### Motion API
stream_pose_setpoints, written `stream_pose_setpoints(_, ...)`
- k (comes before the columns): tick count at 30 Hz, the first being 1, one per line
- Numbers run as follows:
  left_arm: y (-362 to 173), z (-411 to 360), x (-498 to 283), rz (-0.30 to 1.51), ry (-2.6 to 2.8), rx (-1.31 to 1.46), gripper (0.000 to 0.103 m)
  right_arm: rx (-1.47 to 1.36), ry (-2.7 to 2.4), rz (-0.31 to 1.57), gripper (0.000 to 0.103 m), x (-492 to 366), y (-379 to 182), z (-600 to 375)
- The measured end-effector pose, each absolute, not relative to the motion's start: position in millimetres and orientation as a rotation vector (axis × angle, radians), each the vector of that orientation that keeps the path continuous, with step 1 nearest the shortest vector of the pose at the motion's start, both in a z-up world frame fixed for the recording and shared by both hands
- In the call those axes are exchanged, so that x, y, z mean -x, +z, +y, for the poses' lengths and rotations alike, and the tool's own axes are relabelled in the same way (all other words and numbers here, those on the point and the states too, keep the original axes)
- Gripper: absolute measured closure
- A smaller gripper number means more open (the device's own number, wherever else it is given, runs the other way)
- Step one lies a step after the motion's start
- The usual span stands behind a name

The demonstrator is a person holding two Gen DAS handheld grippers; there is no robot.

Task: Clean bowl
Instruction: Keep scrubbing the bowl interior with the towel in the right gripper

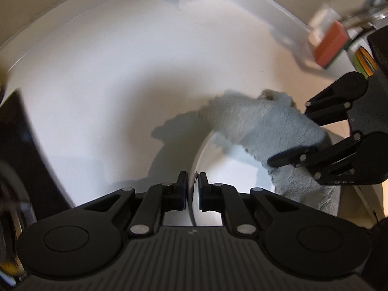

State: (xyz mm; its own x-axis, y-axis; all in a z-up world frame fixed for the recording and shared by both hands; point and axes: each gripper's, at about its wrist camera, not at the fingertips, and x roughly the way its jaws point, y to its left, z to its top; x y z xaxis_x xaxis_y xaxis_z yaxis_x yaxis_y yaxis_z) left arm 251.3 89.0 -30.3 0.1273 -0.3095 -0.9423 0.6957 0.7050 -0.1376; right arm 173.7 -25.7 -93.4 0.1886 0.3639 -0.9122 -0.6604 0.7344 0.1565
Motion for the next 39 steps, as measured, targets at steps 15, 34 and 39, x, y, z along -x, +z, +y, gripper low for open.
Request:
stream_pose_setpoints(15,-35.3,73.3,-244.9,1.21,-0.766,-0.468,0.095,0.397,0.773,1.09,0.083,-201.7,-82.3,-7.5)
stream_pose_setpoints(34,-28.3,65.7,-269.5,1.226,-0.863,-0.489,0.091,0.344,0.748,1.182,0.084,-152.0,-92.3,-43.7)
stream_pose_setpoints(39,-31.3,64.5,-274.1,1.25,-0.849,-0.484,0.091,0.376,0.774,1.203,0.084,-157.1,-91.0,-44.0)
